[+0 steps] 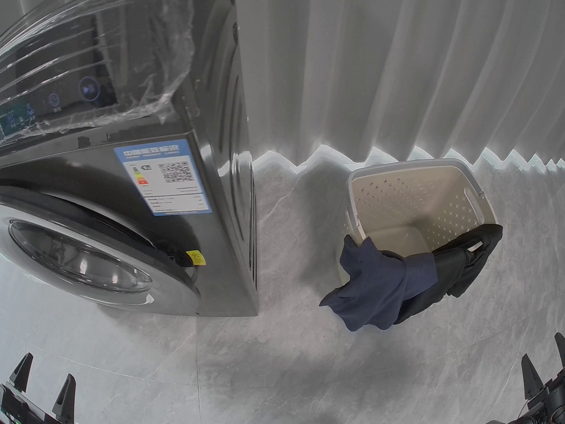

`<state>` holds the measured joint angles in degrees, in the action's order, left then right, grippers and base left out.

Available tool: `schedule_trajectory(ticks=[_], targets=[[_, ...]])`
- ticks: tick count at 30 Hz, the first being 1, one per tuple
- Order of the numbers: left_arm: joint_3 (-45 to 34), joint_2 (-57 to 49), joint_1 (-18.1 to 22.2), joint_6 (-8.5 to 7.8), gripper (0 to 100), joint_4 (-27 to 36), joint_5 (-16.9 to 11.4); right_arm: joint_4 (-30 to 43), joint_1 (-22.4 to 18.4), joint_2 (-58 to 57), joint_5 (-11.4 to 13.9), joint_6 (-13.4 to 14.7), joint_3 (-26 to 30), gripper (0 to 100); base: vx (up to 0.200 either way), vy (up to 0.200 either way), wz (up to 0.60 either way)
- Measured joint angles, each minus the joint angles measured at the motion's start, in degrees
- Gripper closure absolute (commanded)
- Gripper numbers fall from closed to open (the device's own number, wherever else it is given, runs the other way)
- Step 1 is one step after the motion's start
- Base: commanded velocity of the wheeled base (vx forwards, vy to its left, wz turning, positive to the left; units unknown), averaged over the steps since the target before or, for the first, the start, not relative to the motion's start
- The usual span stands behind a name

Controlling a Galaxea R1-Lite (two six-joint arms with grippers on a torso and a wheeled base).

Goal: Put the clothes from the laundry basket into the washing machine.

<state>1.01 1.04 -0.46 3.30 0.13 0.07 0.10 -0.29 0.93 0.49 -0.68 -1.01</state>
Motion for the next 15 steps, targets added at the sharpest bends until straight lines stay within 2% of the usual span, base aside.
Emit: schedule_trajectory(ticks=[15], targets=[[0.0,0.0,0.0,0.02,0,0.0,0.0,0.0,0.0,0.0,0.0,0.0,0.0,0,0.000,0.200,0.00]])
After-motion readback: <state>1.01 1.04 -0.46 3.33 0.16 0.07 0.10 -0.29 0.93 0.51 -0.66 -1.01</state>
